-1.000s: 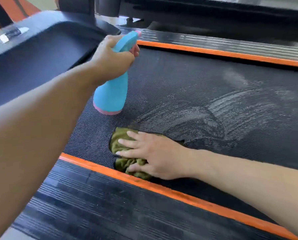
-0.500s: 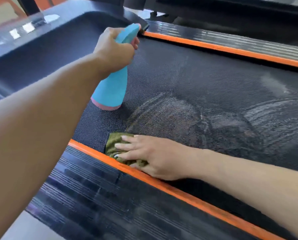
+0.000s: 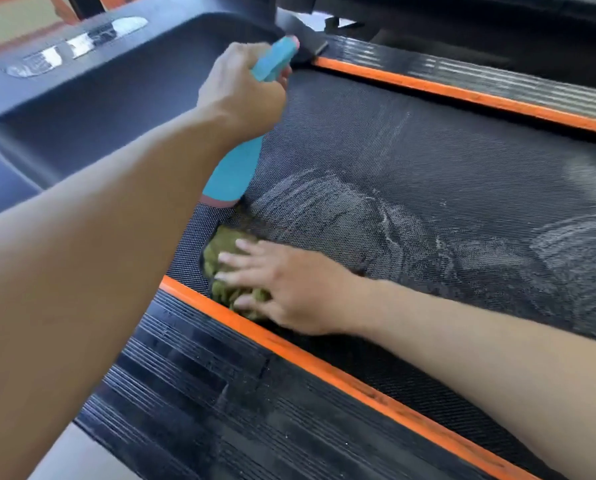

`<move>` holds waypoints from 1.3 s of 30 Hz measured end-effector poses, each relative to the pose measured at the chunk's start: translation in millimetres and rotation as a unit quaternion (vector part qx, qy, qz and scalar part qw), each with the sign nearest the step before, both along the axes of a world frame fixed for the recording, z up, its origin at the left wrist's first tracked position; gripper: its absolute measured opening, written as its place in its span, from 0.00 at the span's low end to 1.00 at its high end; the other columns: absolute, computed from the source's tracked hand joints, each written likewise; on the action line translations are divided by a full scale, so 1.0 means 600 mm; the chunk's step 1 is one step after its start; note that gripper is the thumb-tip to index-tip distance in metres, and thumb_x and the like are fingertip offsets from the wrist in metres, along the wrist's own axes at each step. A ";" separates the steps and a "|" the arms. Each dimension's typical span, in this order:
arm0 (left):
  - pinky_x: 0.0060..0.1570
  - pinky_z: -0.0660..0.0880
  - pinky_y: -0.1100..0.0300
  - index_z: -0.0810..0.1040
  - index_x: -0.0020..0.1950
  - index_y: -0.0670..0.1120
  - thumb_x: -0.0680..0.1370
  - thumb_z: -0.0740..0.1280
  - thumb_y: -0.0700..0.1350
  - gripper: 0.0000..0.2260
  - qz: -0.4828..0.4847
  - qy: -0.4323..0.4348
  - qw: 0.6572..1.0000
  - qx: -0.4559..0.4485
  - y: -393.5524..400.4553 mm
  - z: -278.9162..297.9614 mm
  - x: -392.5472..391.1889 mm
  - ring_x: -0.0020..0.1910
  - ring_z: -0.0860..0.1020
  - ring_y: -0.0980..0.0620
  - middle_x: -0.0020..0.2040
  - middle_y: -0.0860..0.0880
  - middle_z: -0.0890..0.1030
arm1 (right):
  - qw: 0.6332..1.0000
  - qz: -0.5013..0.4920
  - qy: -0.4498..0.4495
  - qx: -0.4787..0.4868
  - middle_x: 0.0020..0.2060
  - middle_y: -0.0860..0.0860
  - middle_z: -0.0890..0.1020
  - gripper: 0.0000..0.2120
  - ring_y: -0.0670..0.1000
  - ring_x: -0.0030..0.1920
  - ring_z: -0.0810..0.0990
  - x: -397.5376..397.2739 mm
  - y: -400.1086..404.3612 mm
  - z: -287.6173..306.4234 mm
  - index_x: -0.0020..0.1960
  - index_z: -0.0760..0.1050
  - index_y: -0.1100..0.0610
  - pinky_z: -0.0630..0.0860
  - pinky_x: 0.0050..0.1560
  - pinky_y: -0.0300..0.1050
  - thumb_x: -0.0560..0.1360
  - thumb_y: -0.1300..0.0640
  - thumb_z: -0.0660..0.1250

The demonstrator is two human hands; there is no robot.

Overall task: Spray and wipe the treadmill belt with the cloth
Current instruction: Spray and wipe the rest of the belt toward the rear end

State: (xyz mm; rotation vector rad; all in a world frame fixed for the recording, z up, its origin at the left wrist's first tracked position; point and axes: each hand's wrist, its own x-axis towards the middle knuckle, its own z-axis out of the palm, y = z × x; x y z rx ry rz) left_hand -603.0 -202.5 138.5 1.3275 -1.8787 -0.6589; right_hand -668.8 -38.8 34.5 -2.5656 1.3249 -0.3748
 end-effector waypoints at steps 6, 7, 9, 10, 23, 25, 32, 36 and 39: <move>0.47 0.80 0.60 0.79 0.41 0.56 0.71 0.63 0.46 0.07 0.040 0.112 0.992 -0.032 -0.012 0.020 0.024 0.40 0.78 0.57 0.44 0.56 0.83 | 0.993 -0.104 -0.036 0.047 0.75 0.46 0.64 0.21 0.50 0.77 0.56 -0.031 -0.092 -0.002 0.74 0.66 0.49 0.54 0.76 0.48 0.82 0.47 0.57; 0.46 0.79 0.62 0.80 0.41 0.56 0.70 0.64 0.45 0.07 0.034 0.128 0.991 -0.023 -0.012 0.023 0.027 0.40 0.78 0.58 0.44 0.56 0.83 | 0.982 -0.173 -0.039 0.059 0.76 0.45 0.61 0.21 0.50 0.78 0.53 -0.041 -0.117 0.001 0.75 0.65 0.49 0.52 0.76 0.48 0.83 0.47 0.55; 0.43 0.78 0.66 0.81 0.42 0.55 0.71 0.67 0.43 0.07 0.009 0.131 0.991 -0.002 -0.012 0.025 0.039 0.39 0.78 0.58 0.45 0.55 0.84 | 0.972 -0.221 -0.029 0.071 0.78 0.46 0.57 0.22 0.51 0.78 0.51 -0.030 -0.145 0.004 0.76 0.62 0.50 0.50 0.75 0.47 0.83 0.47 0.53; 0.40 0.76 0.68 0.81 0.43 0.54 0.72 0.68 0.40 0.08 -0.013 0.122 0.992 0.010 -0.014 0.028 0.049 0.39 0.78 0.58 0.45 0.54 0.83 | 0.978 -0.195 -0.031 0.071 0.78 0.47 0.58 0.23 0.52 0.78 0.51 -0.003 -0.150 0.005 0.76 0.63 0.50 0.50 0.75 0.47 0.83 0.47 0.54; 0.53 0.83 0.50 0.87 0.53 0.52 0.74 0.66 0.43 0.13 -0.005 -0.018 1.000 0.022 -0.014 0.011 0.083 0.43 0.82 0.50 0.52 0.48 0.88 | 0.993 -0.071 -0.078 0.044 0.72 0.43 0.68 0.18 0.51 0.72 0.66 0.082 -0.165 -0.017 0.69 0.70 0.42 0.66 0.69 0.53 0.80 0.48 0.58; 0.55 0.83 0.50 0.86 0.53 0.57 0.74 0.66 0.45 0.14 -0.009 -0.036 0.999 0.022 -0.002 0.013 0.066 0.49 0.85 0.45 0.52 0.51 0.88 | 0.990 -0.118 -0.066 0.041 0.73 0.45 0.68 0.19 0.52 0.73 0.66 0.018 -0.179 -0.016 0.70 0.68 0.44 0.66 0.69 0.55 0.80 0.48 0.57; 0.56 0.79 0.51 0.83 0.52 0.56 0.78 0.66 0.46 0.08 -0.024 -0.110 0.994 -0.008 0.034 0.012 0.002 0.53 0.82 0.42 0.51 0.51 0.85 | 0.900 -0.421 0.047 0.099 0.78 0.50 0.58 0.20 0.55 0.76 0.60 -0.318 -0.077 0.028 0.75 0.65 0.54 0.58 0.70 0.44 0.83 0.55 0.56; 0.46 0.74 0.55 0.81 0.48 0.53 0.79 0.67 0.46 0.04 -0.077 -0.113 0.990 -0.027 0.067 0.015 -0.073 0.46 0.79 0.42 0.42 0.51 0.79 | 0.861 -0.497 0.040 0.101 0.78 0.50 0.57 0.21 0.54 0.76 0.58 -0.413 0.037 0.030 0.76 0.63 0.52 0.59 0.70 0.44 0.83 0.55 0.58; 0.42 0.70 0.57 0.81 0.45 0.55 0.79 0.68 0.47 0.04 -0.176 -0.115 0.978 -0.005 0.106 0.021 -0.136 0.41 0.76 0.46 0.37 0.54 0.77 | 0.905 -0.412 -0.049 0.098 0.76 0.44 0.57 0.23 0.46 0.77 0.55 -0.392 0.148 0.015 0.76 0.63 0.49 0.55 0.74 0.39 0.81 0.53 0.61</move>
